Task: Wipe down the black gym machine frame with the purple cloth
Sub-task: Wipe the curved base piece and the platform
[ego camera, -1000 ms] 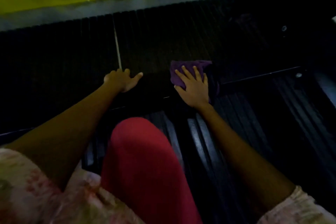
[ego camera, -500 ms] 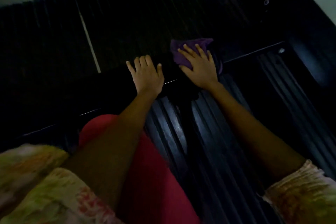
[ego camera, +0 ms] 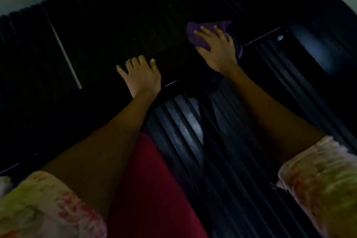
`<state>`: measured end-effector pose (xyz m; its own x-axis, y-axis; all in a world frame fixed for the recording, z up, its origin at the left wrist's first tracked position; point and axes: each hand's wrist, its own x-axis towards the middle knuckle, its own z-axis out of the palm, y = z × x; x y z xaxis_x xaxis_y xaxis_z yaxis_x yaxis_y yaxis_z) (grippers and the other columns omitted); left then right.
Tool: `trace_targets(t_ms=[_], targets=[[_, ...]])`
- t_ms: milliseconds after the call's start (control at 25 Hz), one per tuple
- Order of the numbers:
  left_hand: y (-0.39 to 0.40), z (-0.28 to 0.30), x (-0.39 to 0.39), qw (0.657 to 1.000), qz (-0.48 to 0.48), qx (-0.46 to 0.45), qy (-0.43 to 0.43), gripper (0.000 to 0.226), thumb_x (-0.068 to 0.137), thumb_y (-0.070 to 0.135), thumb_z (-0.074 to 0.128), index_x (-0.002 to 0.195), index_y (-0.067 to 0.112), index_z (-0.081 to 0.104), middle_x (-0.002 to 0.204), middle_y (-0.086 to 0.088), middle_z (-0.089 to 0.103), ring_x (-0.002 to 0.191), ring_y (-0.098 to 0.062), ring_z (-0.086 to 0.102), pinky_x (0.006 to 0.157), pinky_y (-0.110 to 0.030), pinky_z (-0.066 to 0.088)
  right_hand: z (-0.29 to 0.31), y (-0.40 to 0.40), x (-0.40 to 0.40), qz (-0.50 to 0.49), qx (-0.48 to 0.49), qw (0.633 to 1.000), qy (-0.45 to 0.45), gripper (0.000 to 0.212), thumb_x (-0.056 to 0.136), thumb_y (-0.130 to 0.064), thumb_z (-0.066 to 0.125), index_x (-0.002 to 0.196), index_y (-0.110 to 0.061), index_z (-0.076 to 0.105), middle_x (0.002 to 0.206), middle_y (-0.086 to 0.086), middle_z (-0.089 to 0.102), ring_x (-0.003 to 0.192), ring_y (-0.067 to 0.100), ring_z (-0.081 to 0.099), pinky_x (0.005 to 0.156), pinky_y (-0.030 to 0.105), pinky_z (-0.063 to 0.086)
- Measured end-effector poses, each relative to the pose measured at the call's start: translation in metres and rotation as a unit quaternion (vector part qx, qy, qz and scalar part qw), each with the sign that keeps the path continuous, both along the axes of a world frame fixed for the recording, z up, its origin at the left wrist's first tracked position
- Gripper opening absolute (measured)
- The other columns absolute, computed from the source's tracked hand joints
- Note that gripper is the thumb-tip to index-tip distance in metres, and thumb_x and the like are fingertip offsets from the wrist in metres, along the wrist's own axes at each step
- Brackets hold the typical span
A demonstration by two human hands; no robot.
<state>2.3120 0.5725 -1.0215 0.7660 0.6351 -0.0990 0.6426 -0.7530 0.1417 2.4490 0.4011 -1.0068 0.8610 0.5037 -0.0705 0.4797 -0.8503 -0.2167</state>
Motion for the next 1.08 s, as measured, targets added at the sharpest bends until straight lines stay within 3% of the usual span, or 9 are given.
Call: trace_targets(t_ms=[200, 400, 520, 640, 920, 1080], targets=[[-0.002, -0.001, 0.002, 0.998, -0.04, 0.032, -0.03, 0.048, 0.104, 0.036, 0.023, 0.138, 0.007, 0.042, 0.146, -0.015, 0.038, 0.144, -0.03, 0.019, 0.115, -0.055, 0.001, 0.003, 0.018, -0.005, -0.052, -0.009, 0.998, 0.021, 0.058, 0.094, -0.055, 0.04, 0.147, -0.038, 0.025, 0.158, -0.012, 0.017, 0.146, 0.024, 0.006, 0.115, 0.049, 0.003], [-0.019, 0.01, 0.025, 0.991, -0.127, 0.033, -0.027, 0.054, 0.104, 0.038, 0.025, 0.144, 0.001, 0.031, 0.153, -0.017, 0.026, 0.146, -0.028, 0.013, 0.117, -0.051, -0.001, 0.0, -0.007, -0.012, 0.116, 0.01, 0.993, 0.021, 0.055, 0.096, -0.049, 0.043, 0.146, -0.041, 0.024, 0.156, -0.015, 0.019, 0.146, 0.018, 0.008, 0.114, 0.041, 0.006], [-0.053, 0.017, 0.079, 0.978, -0.191, -0.024, -0.074, 0.064, 0.102, 0.046, 0.024, 0.149, 0.003, 0.02, 0.158, -0.014, 0.013, 0.147, -0.025, 0.007, 0.117, -0.046, -0.005, 0.001, -0.045, 0.037, 0.037, 0.021, 0.999, 0.021, 0.053, 0.096, -0.045, 0.046, 0.145, -0.04, 0.028, 0.155, -0.014, 0.022, 0.146, 0.018, 0.011, 0.115, 0.042, 0.009], [-0.071, 0.008, 0.115, 0.973, -0.226, -0.029, -0.037, 0.067, 0.101, 0.051, 0.02, 0.151, 0.006, 0.016, 0.159, -0.013, 0.01, 0.147, -0.025, 0.005, 0.118, -0.048, -0.004, -0.004, -0.067, 0.069, -0.018, 0.029, 0.999, 0.012, 0.051, 0.096, -0.046, 0.044, 0.145, -0.041, 0.03, 0.155, -0.015, 0.022, 0.146, 0.017, 0.011, 0.116, 0.043, 0.01], [-0.07, 0.002, 0.119, 0.971, -0.23, -0.039, -0.046, 0.064, 0.101, 0.052, 0.02, 0.148, 0.01, 0.025, 0.158, -0.012, 0.017, 0.147, -0.024, 0.008, 0.117, -0.049, 0.0, 0.004, -0.091, 0.11, -0.122, 0.037, 0.991, 0.027, 0.053, 0.096, -0.049, 0.042, 0.146, -0.038, 0.029, 0.157, -0.013, 0.018, 0.147, 0.019, 0.007, 0.115, 0.047, 0.006], [-0.07, 0.002, 0.118, 0.971, -0.234, -0.038, -0.014, 0.065, 0.1, 0.055, 0.02, 0.146, 0.011, 0.03, 0.157, -0.011, 0.021, 0.146, -0.025, 0.01, 0.116, -0.052, 0.003, -0.004, -0.078, 0.08, -0.152, 0.052, 0.987, 0.025, 0.054, 0.097, -0.046, 0.043, 0.147, -0.038, 0.026, 0.157, -0.014, 0.015, 0.147, 0.02, 0.003, 0.114, 0.05, -0.001]])
